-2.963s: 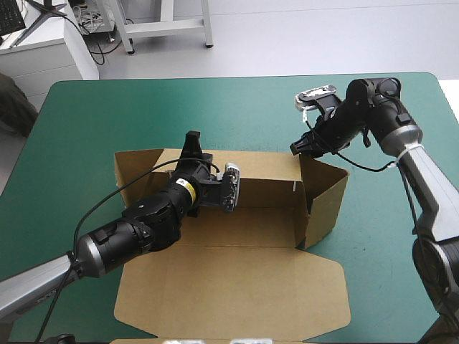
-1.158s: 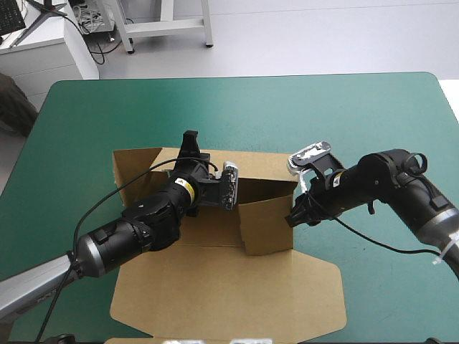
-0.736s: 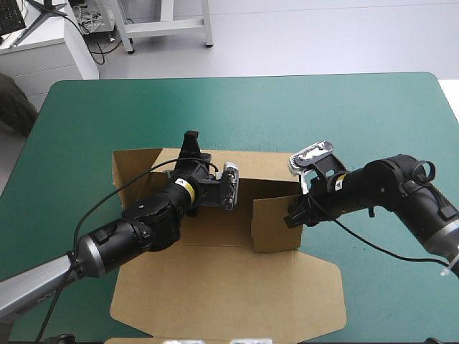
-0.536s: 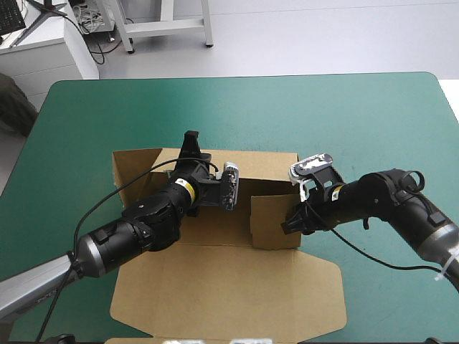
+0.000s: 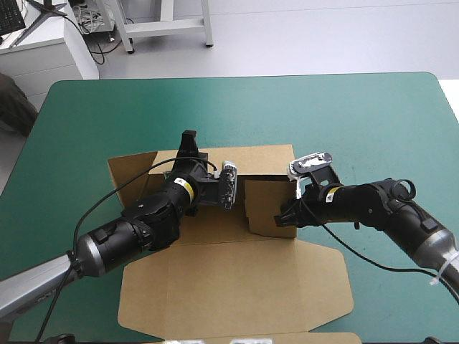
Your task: Fold the box
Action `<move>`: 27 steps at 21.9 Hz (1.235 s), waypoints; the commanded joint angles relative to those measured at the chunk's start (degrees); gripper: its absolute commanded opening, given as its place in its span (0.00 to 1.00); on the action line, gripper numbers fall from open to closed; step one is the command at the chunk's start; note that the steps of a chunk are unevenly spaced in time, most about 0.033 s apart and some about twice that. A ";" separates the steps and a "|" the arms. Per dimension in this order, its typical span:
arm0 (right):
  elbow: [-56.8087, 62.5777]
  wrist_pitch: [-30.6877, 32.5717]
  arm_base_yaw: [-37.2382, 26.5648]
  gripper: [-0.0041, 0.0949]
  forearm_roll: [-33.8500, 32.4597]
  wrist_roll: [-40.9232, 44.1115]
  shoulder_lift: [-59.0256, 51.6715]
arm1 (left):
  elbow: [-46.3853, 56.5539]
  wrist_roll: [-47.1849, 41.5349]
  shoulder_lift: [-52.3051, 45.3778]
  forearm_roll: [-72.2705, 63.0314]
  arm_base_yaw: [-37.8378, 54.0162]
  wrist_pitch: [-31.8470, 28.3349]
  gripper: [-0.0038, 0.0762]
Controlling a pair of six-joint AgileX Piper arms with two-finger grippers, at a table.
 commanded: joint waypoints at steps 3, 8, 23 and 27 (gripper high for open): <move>-4.53 -7.69 0.22 0.41 -2.58 -0.92 -2.49 | -0.89 -0.70 -1.45 -3.48 -0.36 -0.97 0.04; -4.41 -8.31 0.22 0.49 -1.87 -5.21 -0.94 | -0.89 -0.70 -1.45 -3.48 -0.36 -1.09 0.04; -4.20 -6.53 0.22 0.04 0.66 -0.20 0.97 | -0.89 -0.70 -1.55 -4.03 -0.36 -0.98 0.04; -4.20 -8.66 0.22 0.04 0.06 1.90 0.97 | -0.89 -0.70 -1.55 -5.02 -1.29 1.10 0.10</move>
